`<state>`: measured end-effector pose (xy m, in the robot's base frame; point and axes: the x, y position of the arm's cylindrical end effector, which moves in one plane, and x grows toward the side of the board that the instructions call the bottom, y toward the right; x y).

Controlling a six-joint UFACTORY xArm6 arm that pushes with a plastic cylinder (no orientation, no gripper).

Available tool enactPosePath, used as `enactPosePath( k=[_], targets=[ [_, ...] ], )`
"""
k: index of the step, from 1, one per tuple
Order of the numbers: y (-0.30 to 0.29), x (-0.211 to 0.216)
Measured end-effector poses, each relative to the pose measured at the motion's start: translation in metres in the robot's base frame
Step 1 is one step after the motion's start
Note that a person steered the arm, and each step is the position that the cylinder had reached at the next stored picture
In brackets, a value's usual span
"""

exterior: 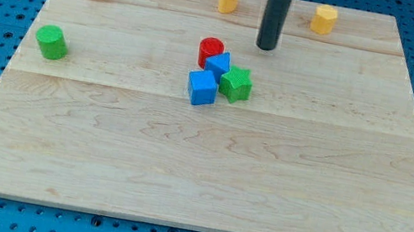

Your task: Separate the red circle from the blue triangle

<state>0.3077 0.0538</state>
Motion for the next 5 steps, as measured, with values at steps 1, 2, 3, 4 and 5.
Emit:
enactPosePath(
  k=[1,2,3,4,5],
  targets=[
    [-0.073,0.002],
    [-0.123,0.002],
    [-0.132,0.002],
    [-0.12,0.002],
    [-0.105,0.002]
  ],
)
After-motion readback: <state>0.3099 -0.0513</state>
